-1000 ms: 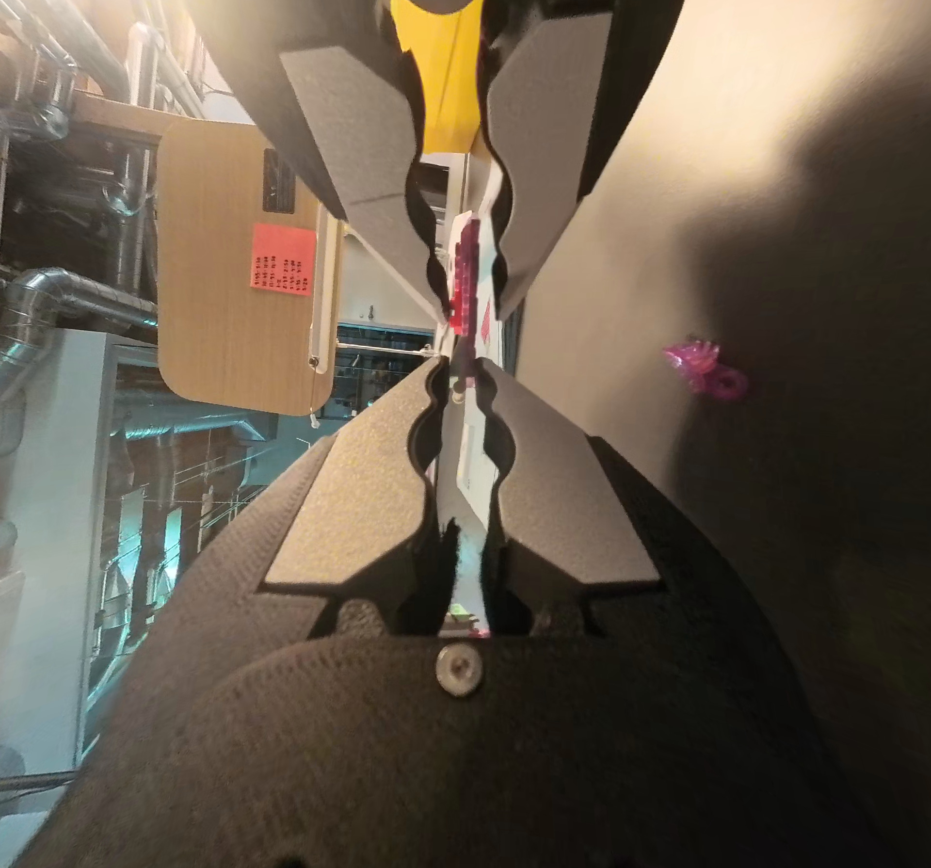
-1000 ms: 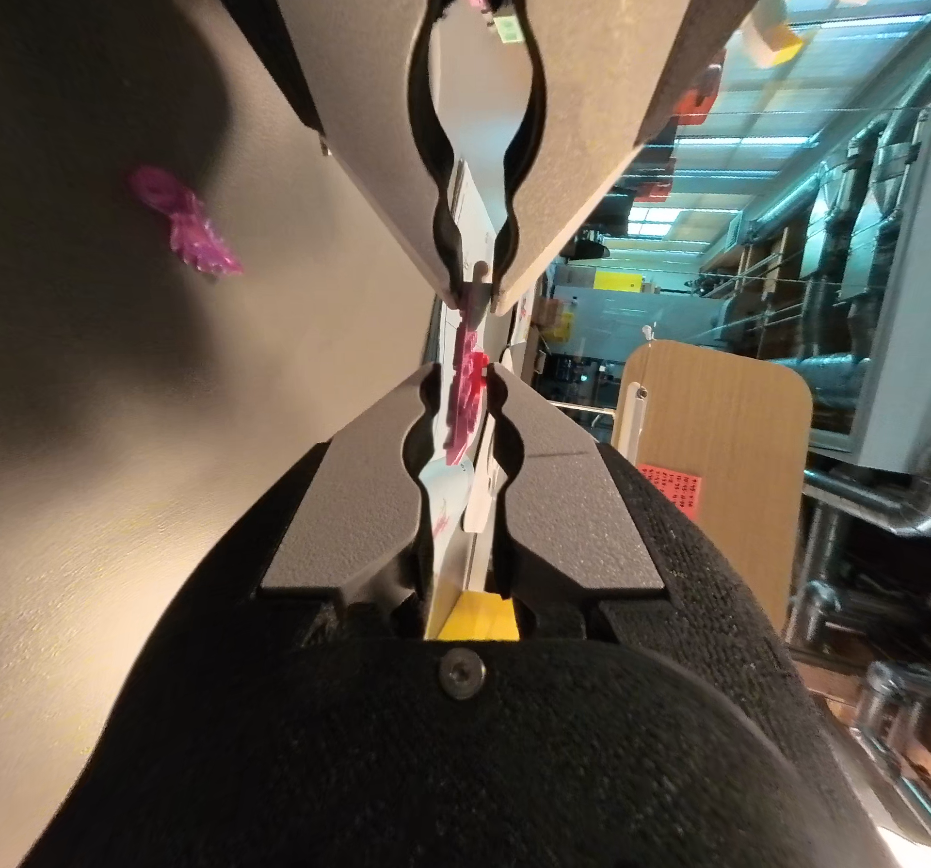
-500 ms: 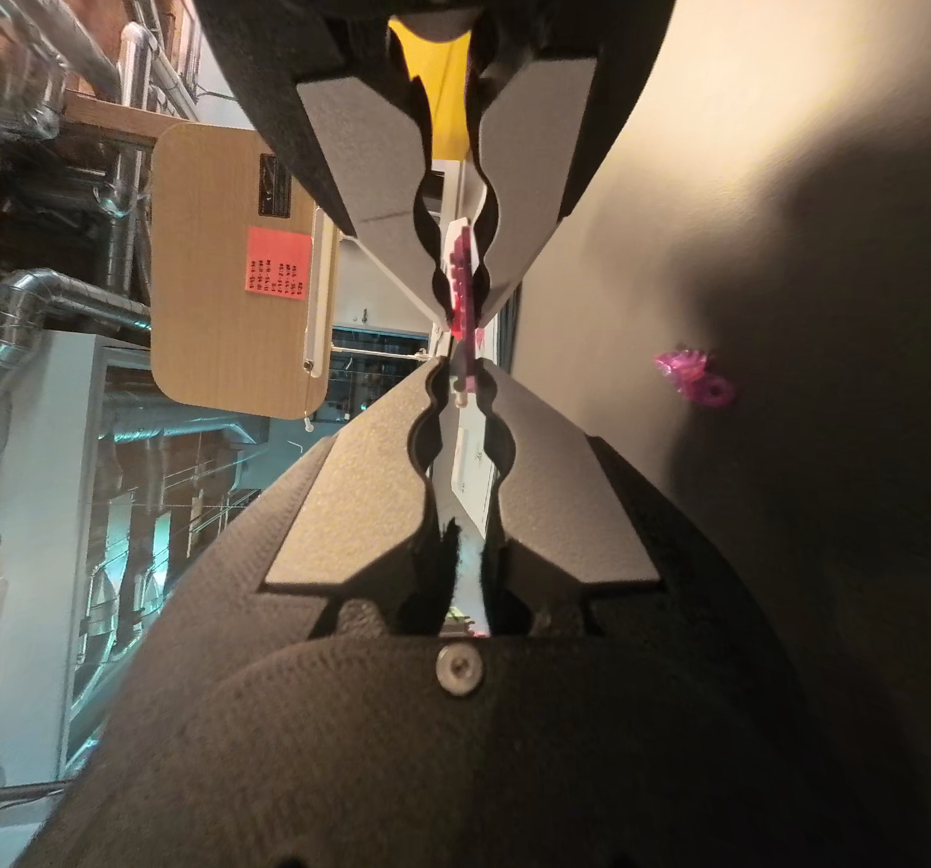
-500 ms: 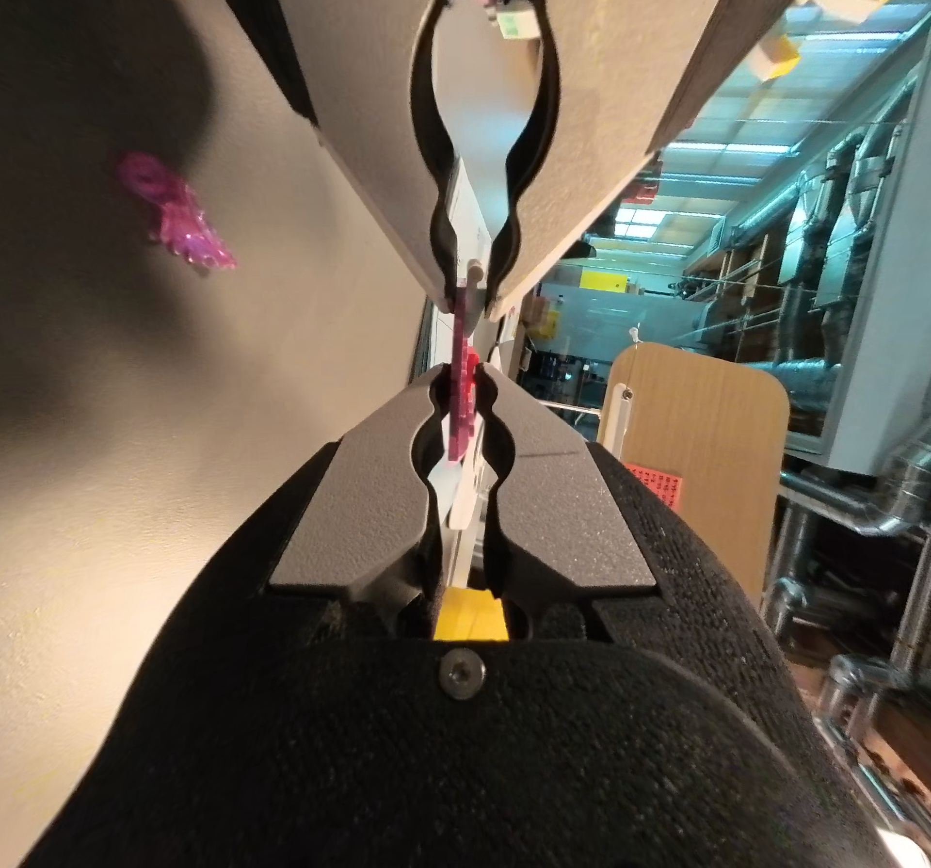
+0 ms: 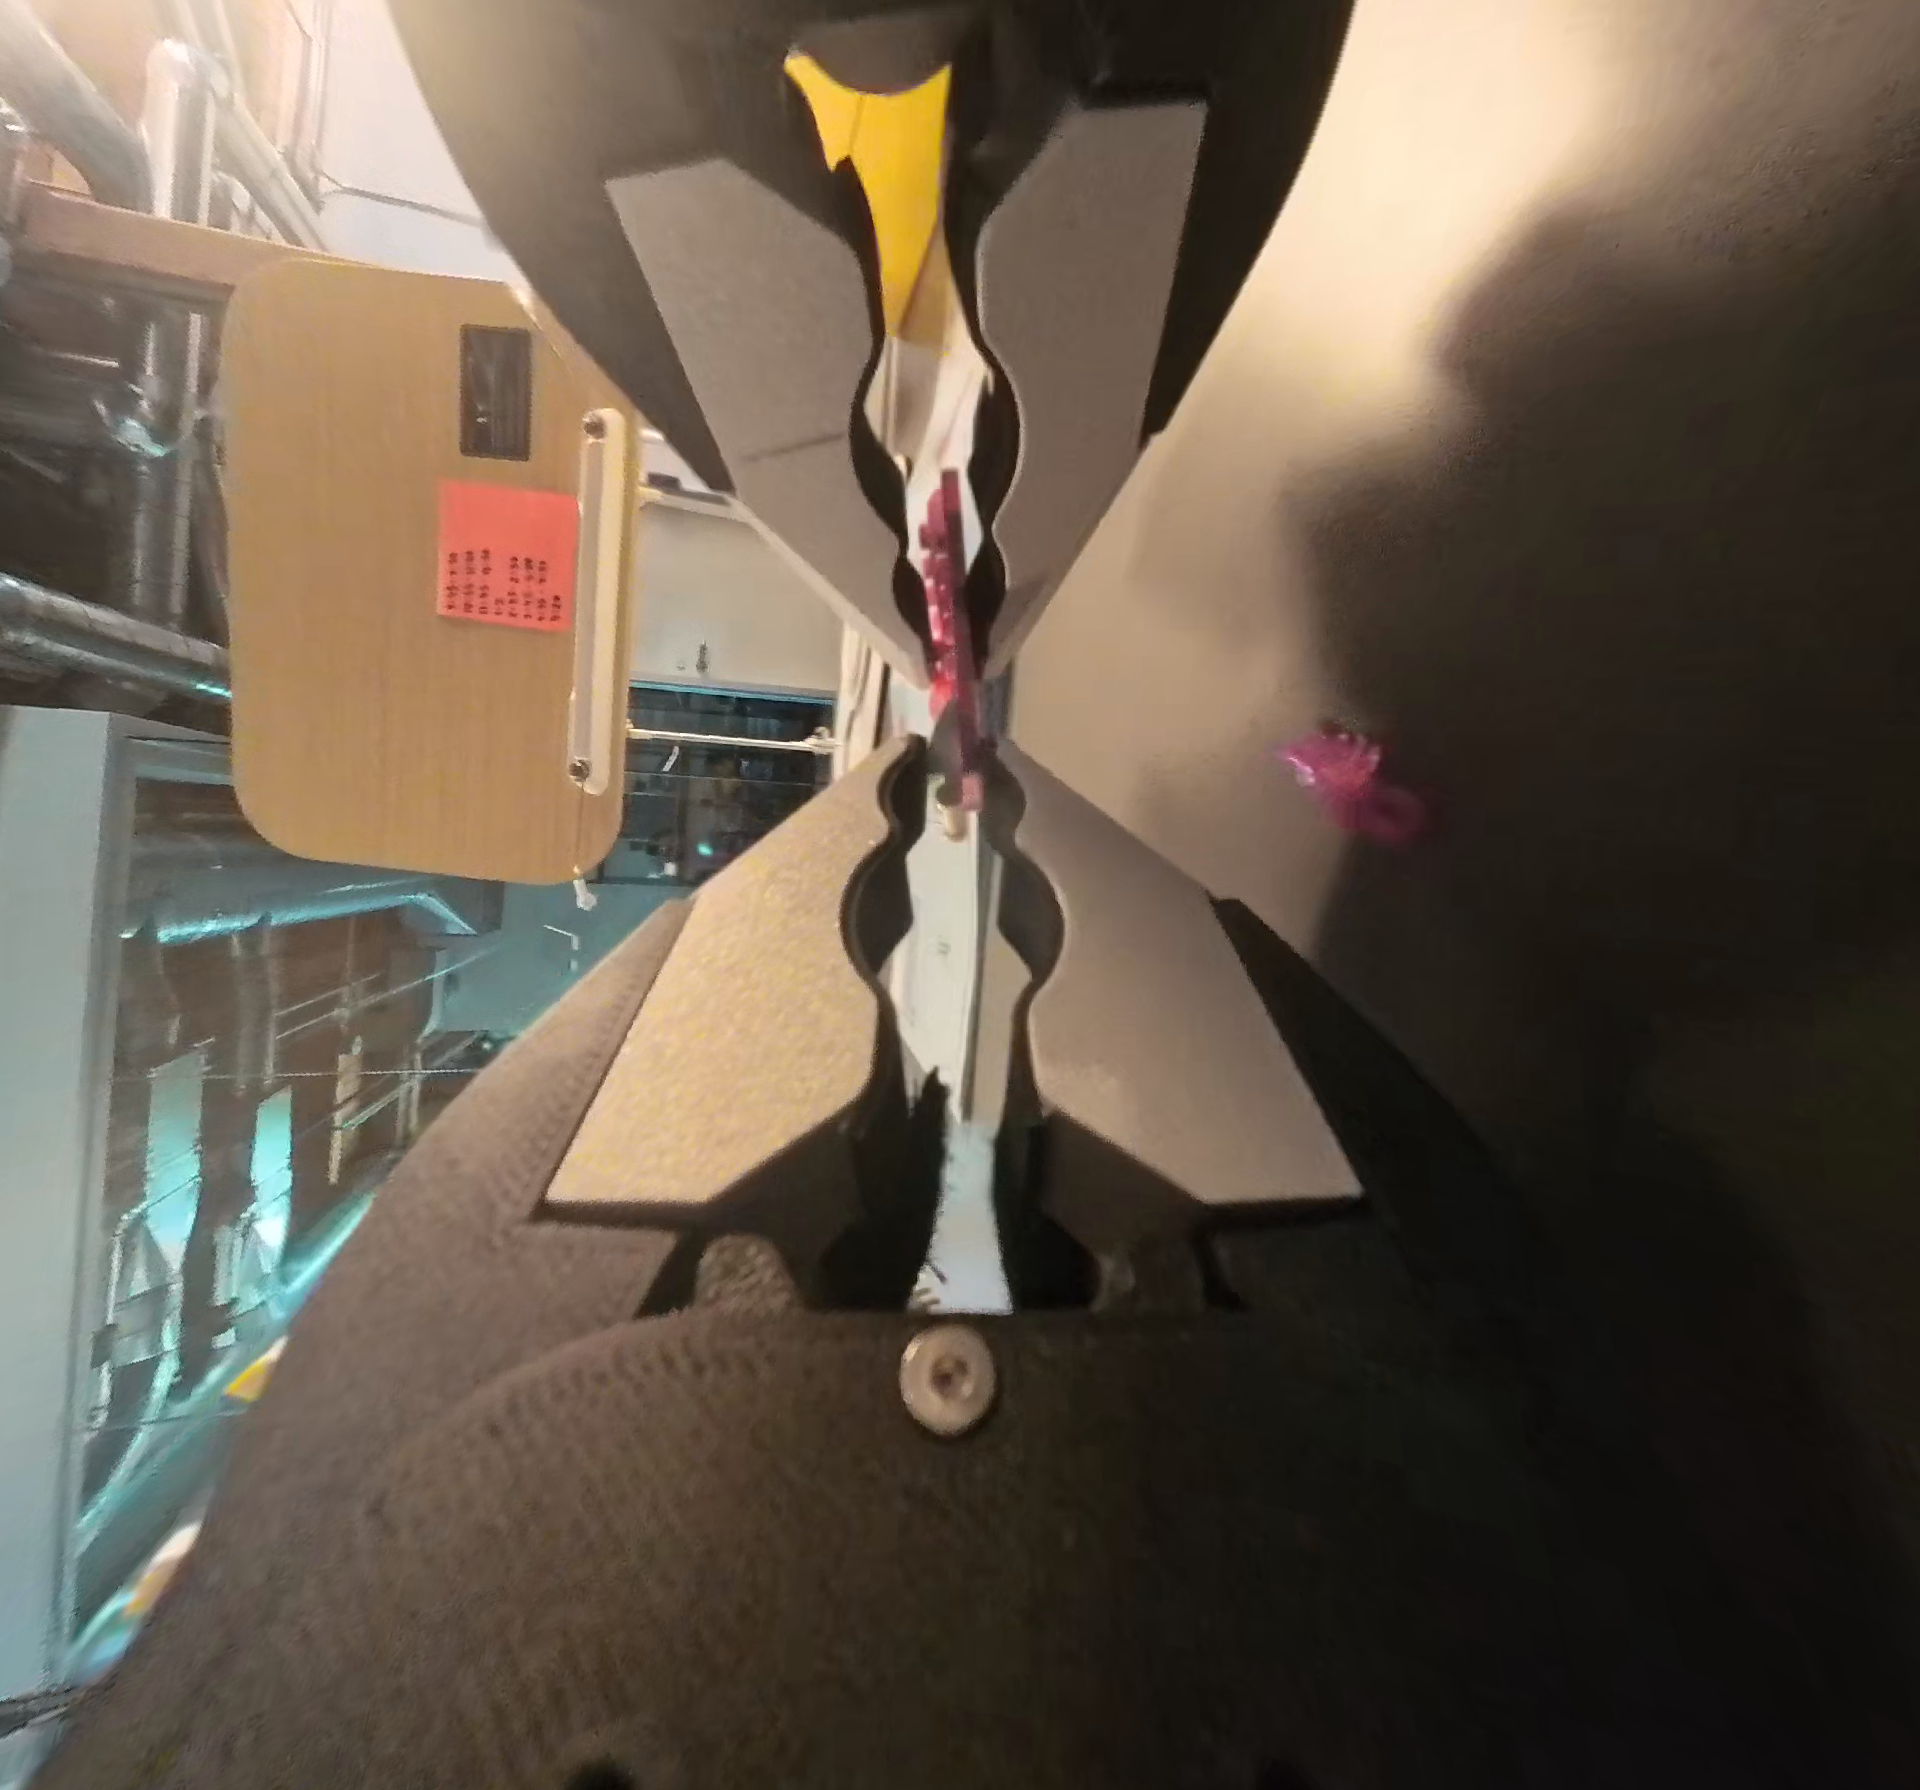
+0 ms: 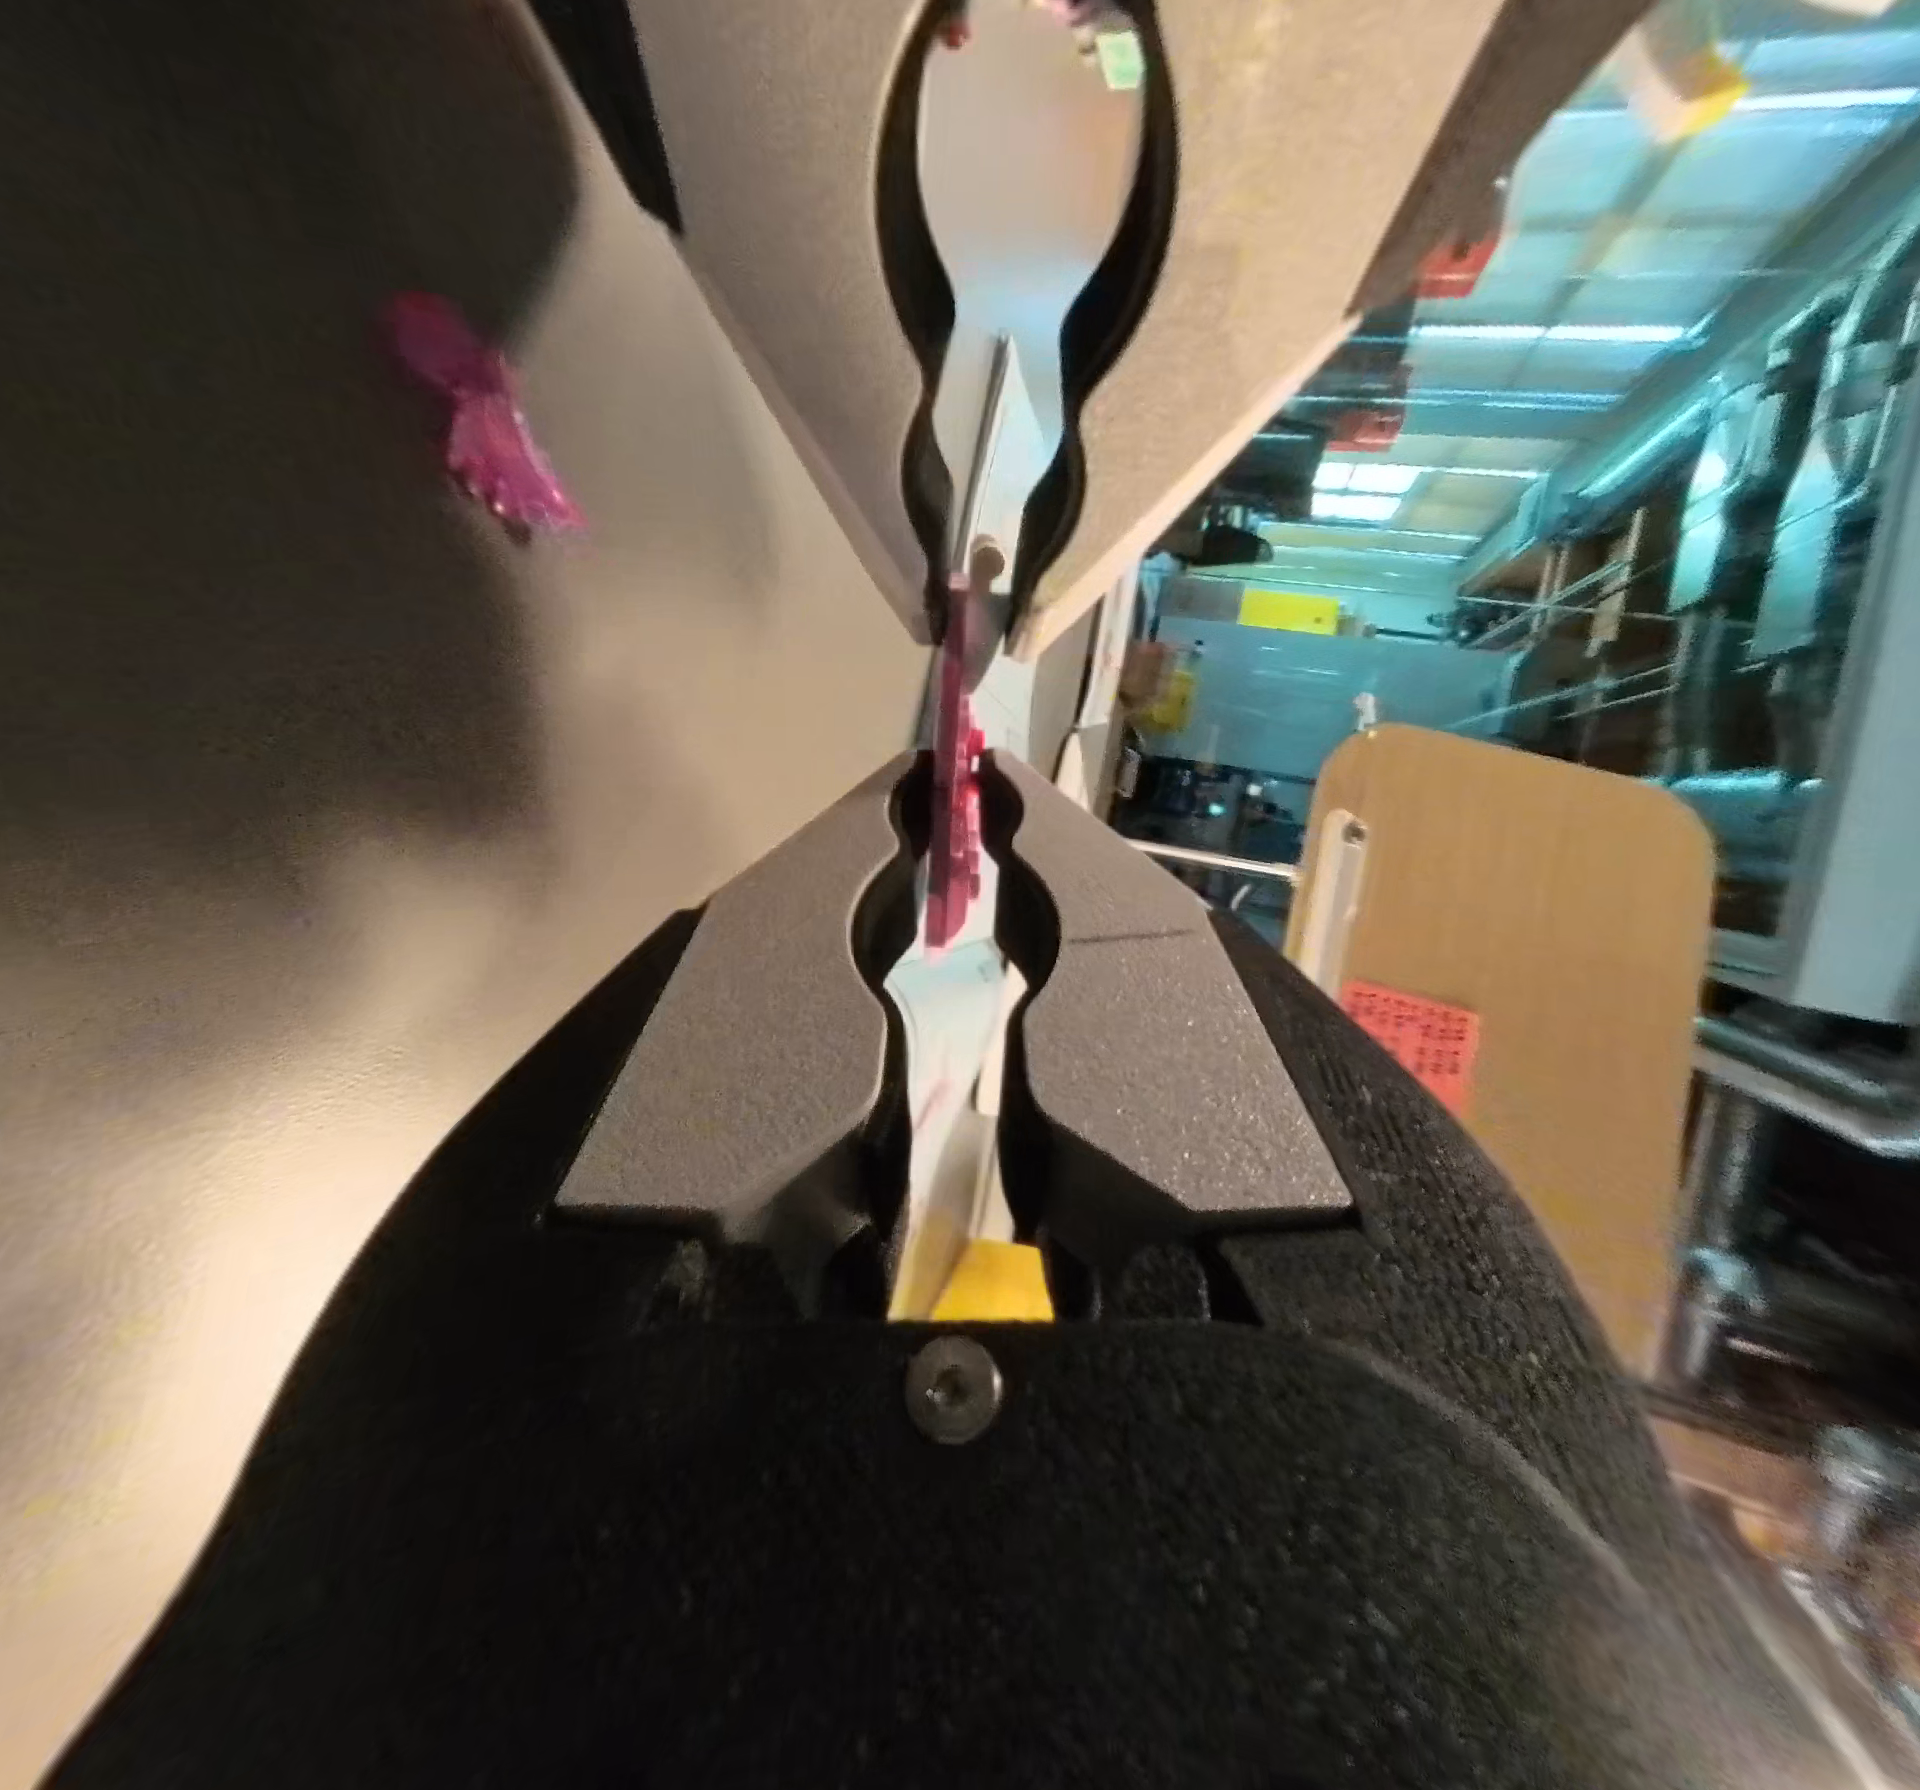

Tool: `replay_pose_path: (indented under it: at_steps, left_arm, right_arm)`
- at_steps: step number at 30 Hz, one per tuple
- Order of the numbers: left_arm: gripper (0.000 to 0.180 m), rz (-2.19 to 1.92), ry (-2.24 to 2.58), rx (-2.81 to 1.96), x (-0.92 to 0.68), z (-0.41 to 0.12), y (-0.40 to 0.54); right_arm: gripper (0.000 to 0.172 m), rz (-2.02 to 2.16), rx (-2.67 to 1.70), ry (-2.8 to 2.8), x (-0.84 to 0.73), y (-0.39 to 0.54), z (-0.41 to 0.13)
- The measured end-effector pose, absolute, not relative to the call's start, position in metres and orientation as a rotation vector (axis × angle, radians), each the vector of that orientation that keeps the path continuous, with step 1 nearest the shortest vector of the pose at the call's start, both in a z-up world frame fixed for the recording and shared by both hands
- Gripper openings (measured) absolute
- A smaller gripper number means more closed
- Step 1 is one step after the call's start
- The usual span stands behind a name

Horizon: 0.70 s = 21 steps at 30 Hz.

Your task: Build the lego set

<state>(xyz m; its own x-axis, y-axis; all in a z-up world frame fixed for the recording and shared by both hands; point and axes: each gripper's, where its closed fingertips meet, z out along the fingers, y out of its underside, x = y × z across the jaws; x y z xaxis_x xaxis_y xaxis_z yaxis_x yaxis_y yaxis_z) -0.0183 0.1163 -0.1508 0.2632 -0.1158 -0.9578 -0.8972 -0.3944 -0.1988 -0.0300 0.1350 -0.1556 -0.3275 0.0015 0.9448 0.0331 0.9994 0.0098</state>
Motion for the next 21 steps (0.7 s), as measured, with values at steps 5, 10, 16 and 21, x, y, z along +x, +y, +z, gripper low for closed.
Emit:
replay_pose_path:
  at_steps: [5, 10, 16, 21]
  left_arm:
    - [0.009, 1.197, 0.93, -1.772, -0.022, -0.157, 0.118]
    - [0.009, 1.083, 0.977, -1.867, -0.016, -0.177, 0.121]
    - [0.019, 0.616, 0.809, -2.055, 0.001, -0.186, 0.123]
    - [0.036, 0.171, 0.542, -2.033, 0.015, -0.15, 0.11]
  right_arm:
    - [0.061, 0.116, -0.172, -1.976, -0.015, 0.145, -0.165]
    - [0.062, 0.279, -0.325, -1.836, 0.008, 0.168, -0.151]
    - [0.06, 0.494, -0.694, -1.447, 0.017, 0.219, -0.118]
    - [0.05, 0.521, -0.771, -1.235, 0.029, 0.247, -0.089]
